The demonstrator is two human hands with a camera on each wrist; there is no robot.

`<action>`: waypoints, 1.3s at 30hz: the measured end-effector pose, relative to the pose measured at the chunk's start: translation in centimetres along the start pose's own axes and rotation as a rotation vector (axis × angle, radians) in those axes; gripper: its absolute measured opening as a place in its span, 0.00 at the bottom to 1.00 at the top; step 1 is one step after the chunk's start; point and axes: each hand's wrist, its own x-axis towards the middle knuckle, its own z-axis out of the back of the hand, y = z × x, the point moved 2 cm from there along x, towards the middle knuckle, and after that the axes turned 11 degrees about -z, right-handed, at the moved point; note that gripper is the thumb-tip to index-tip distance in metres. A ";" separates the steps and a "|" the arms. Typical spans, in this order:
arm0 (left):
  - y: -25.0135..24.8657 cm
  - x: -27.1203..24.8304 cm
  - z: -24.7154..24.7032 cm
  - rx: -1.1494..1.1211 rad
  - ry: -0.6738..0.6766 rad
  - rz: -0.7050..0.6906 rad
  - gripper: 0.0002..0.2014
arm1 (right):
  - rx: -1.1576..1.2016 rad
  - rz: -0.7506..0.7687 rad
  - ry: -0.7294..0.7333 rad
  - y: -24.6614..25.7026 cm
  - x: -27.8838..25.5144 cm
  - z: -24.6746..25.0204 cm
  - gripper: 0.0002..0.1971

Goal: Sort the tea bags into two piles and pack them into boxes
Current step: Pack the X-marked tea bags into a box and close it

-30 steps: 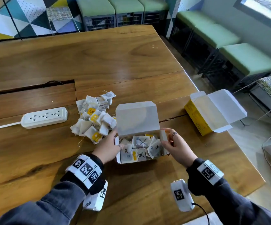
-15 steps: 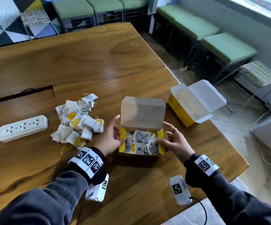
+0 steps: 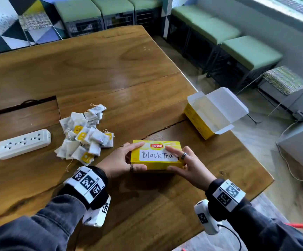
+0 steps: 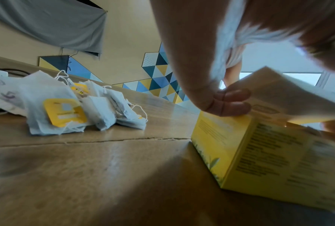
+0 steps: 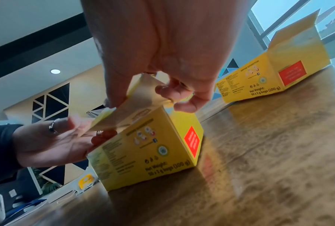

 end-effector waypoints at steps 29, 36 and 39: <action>2.1 -0.5 -2.5 0.670 0.171 -0.015 0.35 | -0.908 0.010 -0.222 1.7 -1.7 -0.8 0.32; 2.9 -0.1 -2.9 0.560 0.067 -0.050 0.43 | -0.806 -0.100 0.102 3.2 2.0 -0.9 0.52; 2.5 0.0 -3.3 0.557 -0.029 -0.070 0.44 | -0.730 -0.171 0.097 3.0 1.6 0.6 0.53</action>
